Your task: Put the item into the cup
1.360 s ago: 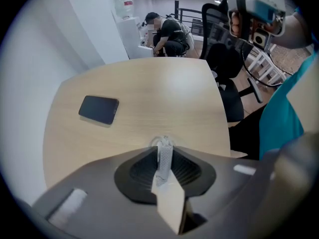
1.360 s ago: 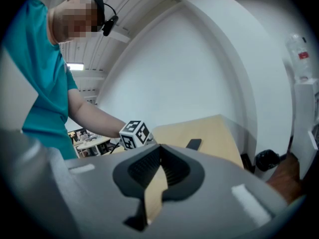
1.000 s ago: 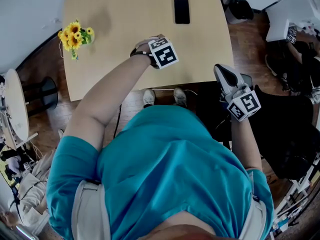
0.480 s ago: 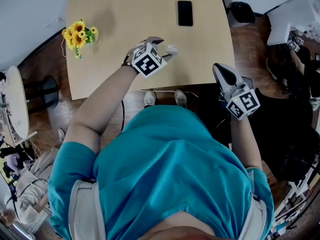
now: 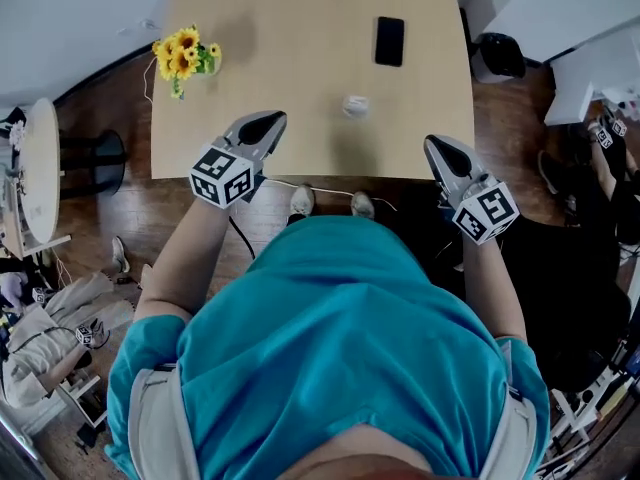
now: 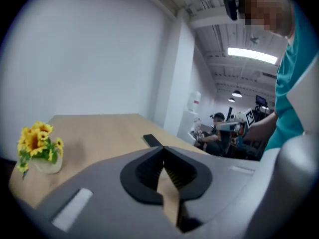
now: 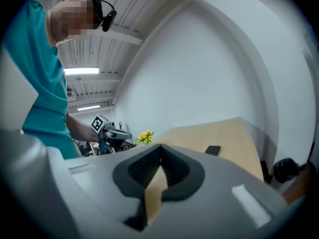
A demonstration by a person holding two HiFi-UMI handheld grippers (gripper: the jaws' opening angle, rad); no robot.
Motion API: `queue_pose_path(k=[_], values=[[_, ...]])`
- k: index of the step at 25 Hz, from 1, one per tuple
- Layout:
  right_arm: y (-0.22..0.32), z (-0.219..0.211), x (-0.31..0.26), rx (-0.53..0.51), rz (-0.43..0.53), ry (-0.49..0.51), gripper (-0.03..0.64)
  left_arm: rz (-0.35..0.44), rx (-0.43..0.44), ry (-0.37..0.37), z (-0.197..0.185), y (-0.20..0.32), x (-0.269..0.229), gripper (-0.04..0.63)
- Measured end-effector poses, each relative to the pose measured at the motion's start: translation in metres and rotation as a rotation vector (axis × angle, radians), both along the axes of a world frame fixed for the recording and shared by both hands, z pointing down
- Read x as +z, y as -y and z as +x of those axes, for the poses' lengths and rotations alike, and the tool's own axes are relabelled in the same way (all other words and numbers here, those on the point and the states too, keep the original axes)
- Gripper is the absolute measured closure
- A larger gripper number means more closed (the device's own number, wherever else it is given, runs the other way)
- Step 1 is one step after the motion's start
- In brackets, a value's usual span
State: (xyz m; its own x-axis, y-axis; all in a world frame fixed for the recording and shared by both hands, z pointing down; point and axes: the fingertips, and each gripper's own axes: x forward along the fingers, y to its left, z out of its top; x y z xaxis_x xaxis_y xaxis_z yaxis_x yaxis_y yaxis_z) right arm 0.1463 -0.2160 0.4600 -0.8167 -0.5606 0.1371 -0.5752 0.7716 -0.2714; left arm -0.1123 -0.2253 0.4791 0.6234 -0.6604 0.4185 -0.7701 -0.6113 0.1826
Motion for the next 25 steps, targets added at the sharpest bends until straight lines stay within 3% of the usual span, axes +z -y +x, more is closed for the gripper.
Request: queue_pose_path(k=[4,12,18,25], values=[[-0.006,-0.009,0.004,-0.061,-0.004,0.001,0.615,0.058,-0.128,-0.107,-0.026,-0.040,-0.030,0.594],[-0.056,-0.062,-0.022,-0.139,0.032,-0.006,0.615,0.134,-0.170,-0.201,-0.065,-0.133,-0.077,0.594],[-0.112,-0.108,-0.048,-0.093,0.069,-0.032,0.615,0.192,-0.154,-0.263,-0.123,-0.212,-0.096,0.594],[-0.203,-0.151,-0.078,-0.026,0.093,-0.044,0.615,0.236,-0.082,-0.244,-0.171,-0.302,-0.111,0.594]])
